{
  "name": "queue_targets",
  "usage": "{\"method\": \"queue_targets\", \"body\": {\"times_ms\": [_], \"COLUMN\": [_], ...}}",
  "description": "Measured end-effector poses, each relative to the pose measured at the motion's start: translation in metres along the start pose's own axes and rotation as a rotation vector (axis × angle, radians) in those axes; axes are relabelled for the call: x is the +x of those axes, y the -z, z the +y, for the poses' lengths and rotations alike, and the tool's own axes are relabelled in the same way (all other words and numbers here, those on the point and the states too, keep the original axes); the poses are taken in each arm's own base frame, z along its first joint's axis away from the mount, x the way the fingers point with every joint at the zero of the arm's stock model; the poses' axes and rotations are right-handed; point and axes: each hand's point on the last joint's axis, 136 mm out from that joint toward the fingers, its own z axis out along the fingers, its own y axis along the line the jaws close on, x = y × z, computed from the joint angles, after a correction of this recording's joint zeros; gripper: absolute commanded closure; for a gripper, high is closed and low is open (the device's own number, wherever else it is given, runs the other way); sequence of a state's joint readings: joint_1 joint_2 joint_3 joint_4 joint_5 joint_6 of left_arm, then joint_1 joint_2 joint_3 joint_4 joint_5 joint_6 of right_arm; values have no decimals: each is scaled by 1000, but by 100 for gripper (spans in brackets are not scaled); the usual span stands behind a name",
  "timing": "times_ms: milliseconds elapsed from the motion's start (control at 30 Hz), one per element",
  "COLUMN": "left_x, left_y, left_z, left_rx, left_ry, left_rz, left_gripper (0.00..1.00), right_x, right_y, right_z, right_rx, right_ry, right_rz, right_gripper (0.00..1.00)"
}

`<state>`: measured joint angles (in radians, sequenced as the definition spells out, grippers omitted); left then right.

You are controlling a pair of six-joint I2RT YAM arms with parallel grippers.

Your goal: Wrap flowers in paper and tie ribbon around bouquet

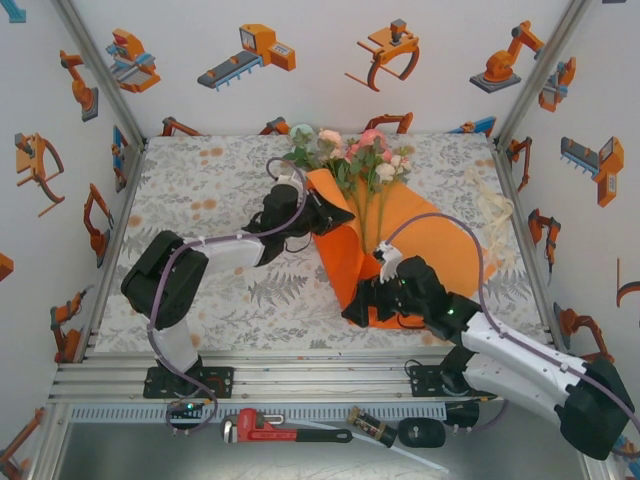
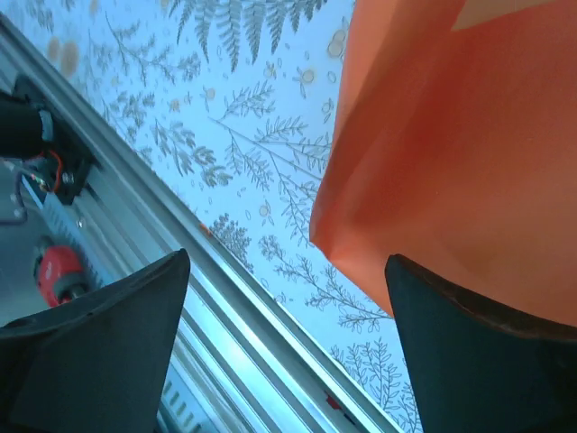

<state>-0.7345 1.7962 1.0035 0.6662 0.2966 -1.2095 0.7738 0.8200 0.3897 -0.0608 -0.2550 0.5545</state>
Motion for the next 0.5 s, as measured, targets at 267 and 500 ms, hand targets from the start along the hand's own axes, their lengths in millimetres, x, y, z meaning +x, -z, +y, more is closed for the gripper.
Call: {"method": "queue_targets", "body": {"times_ms": [267,500], "left_x": [23,21], "left_y": [-14,-11], "left_z": [-9,6], "left_rx": [16,-51], "left_ry": [-17,-66], "left_rz": [57,67], "left_gripper": [85,54], "right_x": [-4,4], "right_y": [-17,-20], "right_z": [-40,-59], "right_rx": [174,267], "right_ry": [-91,-165], "right_rz": [-22,-1], "right_gripper": [80,93]}}
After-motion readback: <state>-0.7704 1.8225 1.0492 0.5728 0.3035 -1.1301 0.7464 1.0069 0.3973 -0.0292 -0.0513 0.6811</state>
